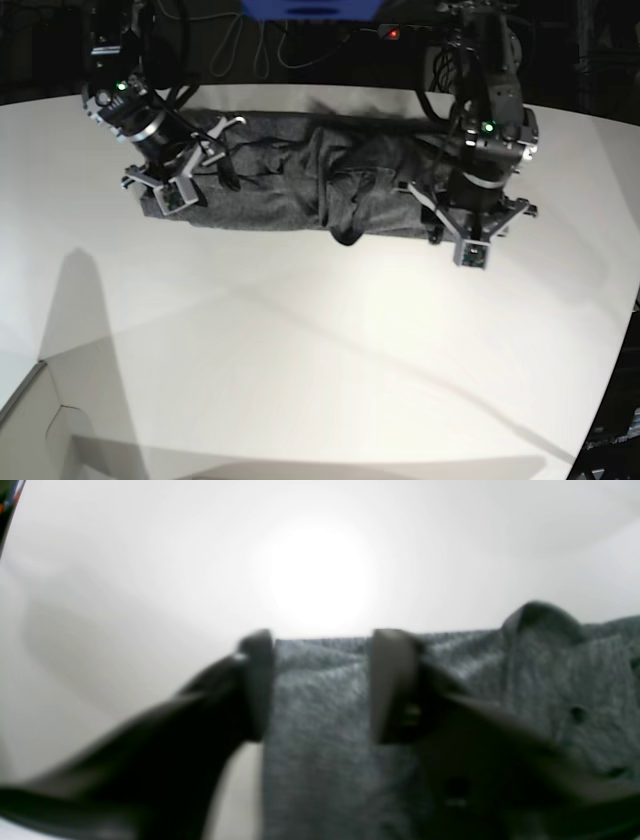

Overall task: Layout the t-shirt on the table in an organized manner, then fold the t-shirt properly
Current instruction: 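Grasp the strip's middle with the left gripper and fold it toward the right gripper, then release the shirt with both grippers and lift them away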

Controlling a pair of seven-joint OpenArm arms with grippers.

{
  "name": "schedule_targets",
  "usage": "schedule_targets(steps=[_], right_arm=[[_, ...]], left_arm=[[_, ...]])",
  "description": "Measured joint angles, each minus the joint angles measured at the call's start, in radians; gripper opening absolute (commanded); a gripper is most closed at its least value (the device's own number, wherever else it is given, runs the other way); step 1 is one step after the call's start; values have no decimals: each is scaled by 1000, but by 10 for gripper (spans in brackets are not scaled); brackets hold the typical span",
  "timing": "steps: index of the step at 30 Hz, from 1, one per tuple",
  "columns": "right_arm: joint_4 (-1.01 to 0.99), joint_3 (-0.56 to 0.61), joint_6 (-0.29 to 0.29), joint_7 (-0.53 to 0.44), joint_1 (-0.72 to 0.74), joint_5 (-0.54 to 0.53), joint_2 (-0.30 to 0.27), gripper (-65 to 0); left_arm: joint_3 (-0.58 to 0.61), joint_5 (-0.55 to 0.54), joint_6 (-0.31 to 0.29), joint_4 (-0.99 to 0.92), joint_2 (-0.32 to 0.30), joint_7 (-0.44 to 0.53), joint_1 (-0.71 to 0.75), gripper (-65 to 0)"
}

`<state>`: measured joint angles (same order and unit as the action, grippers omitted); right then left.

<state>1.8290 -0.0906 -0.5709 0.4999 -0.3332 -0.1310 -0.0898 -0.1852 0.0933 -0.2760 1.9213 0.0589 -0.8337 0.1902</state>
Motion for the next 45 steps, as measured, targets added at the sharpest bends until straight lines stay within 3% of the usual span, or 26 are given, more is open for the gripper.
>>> schedule_targets(steps=[2, 3, 8, 13, 18, 26, 30, 34, 39, 41, 43, 45], right_arm=[[0, 0, 0, -2, 0, 0, 2, -335], [0, 0, 0, -2, 0, 0, 1, -335], [0, 0, 0, 1, 0, 0, 2, -335], [0, -1, 0, 0, 0, 0, 2, -335], [0, 0, 0, -2, -26, 0, 2, -336], [0, -1, 0, -4, -42, 0, 2, -336], [0, -2, 0, -2, -57, 0, 2, -333], [1, -45, 3, -7, -63, -4, 12, -314], [51, -226, 3, -5, -64, 1, 139, -215], [66, -261, 3, -2, -48, 0, 159, -214], [66, -281, 3, -3, -33, -2, 173, -214], [62, -296, 3, -4, -32, -5, 175, -214]], left_arm=[[-3, -39, -1, -15, -8, 3, 3, -630], [0, -66, -2, -21, -21, -2, 4, -650], [87, -95, 3, -87, -55, -11, 12, -649], [201, -95, 2, -139, -97, -88, 17, -648], [348, -103, -4, -77, -134, -30, 23, -648], [428, -106, -5, -21, -123, -8, 23, -648], [337, -114, -7, -14, -120, -8, 23, -649], [121, -101, 0, -21, -122, -7, 27, -649], [-105, -105, -4, -113, -127, -4, 27, -648], [-173, -133, -46, -145, -132, -20, 15, -648], [-250, -199, -139, -179, -155, -13, -9, -648], [-316, -219, -191, -217, -164, -6, -36, -648]])
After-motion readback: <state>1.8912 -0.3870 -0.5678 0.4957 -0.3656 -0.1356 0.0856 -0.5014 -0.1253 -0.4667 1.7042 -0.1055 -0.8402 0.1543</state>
